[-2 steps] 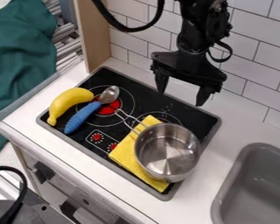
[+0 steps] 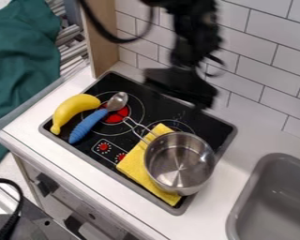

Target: Puts the yellow object in the silver plate

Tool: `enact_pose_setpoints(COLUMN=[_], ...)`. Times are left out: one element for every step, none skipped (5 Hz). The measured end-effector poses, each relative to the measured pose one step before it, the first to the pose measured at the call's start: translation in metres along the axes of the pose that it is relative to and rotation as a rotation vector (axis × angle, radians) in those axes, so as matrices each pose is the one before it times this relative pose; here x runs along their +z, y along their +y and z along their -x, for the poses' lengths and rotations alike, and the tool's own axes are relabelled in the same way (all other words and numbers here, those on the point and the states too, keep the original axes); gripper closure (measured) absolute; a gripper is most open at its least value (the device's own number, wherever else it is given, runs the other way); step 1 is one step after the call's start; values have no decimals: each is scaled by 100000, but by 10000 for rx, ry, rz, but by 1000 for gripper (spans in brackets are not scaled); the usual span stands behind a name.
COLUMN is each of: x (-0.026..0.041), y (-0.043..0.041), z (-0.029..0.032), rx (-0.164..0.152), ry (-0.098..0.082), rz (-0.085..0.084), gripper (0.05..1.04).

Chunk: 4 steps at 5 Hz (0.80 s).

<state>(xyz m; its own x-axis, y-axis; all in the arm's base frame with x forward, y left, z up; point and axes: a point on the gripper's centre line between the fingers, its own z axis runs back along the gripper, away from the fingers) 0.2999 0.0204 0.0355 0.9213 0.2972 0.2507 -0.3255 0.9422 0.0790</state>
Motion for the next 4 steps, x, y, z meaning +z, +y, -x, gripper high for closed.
enact_pose_setpoints(x=[-177, -480, -1259, -2054], y=[4656, 4567, 3314, 2218], z=[-516, -581, -322, 444], rx=[832, 450, 56, -189], ry=[-97, 105, 213, 618], rz=[-160, -113, -14, -67], gripper=[77, 77, 77, 77])
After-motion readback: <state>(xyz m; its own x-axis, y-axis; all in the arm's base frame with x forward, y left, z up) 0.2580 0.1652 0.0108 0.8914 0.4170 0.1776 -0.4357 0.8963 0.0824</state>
